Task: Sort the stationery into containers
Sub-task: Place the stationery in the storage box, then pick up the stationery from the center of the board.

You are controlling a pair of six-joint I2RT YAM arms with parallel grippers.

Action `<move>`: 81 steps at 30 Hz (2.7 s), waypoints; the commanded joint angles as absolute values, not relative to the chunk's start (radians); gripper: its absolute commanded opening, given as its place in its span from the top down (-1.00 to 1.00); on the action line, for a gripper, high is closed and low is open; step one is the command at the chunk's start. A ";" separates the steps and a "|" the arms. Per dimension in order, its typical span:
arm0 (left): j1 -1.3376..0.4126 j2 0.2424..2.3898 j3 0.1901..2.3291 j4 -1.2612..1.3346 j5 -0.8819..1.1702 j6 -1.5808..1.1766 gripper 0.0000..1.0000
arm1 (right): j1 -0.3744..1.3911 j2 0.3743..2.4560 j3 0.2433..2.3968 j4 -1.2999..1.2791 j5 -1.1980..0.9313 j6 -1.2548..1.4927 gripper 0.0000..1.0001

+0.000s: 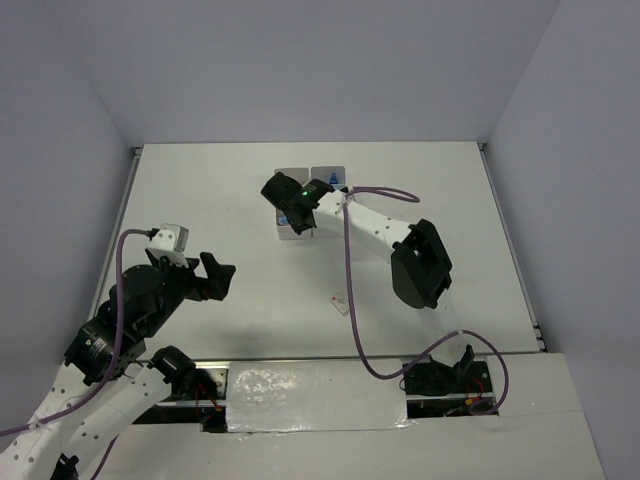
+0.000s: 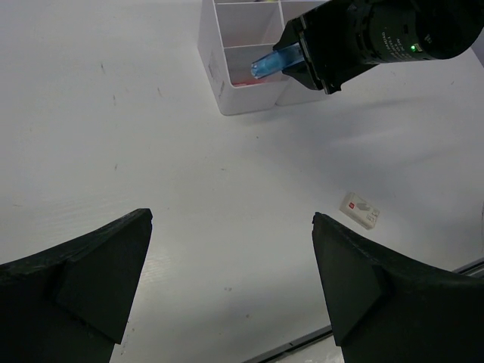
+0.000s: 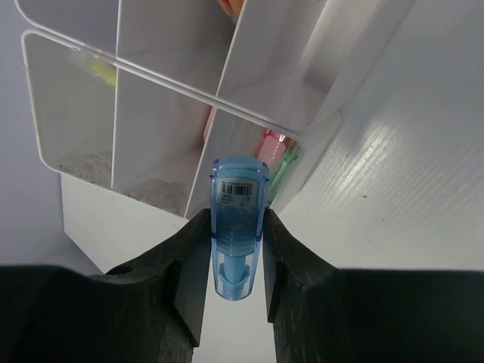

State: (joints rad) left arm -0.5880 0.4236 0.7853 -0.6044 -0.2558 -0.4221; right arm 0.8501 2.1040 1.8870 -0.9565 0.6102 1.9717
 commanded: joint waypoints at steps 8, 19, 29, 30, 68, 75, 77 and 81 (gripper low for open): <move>-0.595 0.403 0.782 -0.551 -0.222 -0.411 -0.99 | 0.833 2.138 1.913 -0.891 0.692 1.948 0.81; -0.598 0.407 0.781 -0.541 -0.181 -0.396 -0.99 | 0.819 2.123 1.864 -0.749 0.673 1.822 0.59; -0.615 0.383 0.781 -0.540 -0.183 -0.394 -0.99 | 0.818 2.095 1.795 -0.672 0.650 1.793 0.01; -0.615 0.383 0.779 -0.540 -0.183 -0.394 -0.99 | 0.819 2.091 1.784 -0.667 0.649 1.787 -0.07; -0.623 0.451 0.795 -0.584 -0.319 -0.451 -0.98 | 0.887 1.397 0.896 -0.460 0.161 0.206 -0.82; -0.623 0.489 0.796 -0.583 -0.299 -0.442 -0.99 | 0.928 1.489 0.908 -0.440 0.117 0.180 -0.66; -0.621 0.492 0.798 -0.581 -0.295 -0.440 -0.99 | 0.945 1.528 0.916 -0.448 0.127 0.176 -0.61; -0.621 0.492 0.798 -0.578 -0.285 -0.437 -0.99 | 0.954 1.595 0.933 -0.465 0.167 0.173 -0.54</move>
State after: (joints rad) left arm -0.6205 0.4908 0.7788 -0.6197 -0.3069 -0.4484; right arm 0.9451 1.5589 0.8917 -0.4721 0.1444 0.1951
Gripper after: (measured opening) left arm 0.993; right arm 0.776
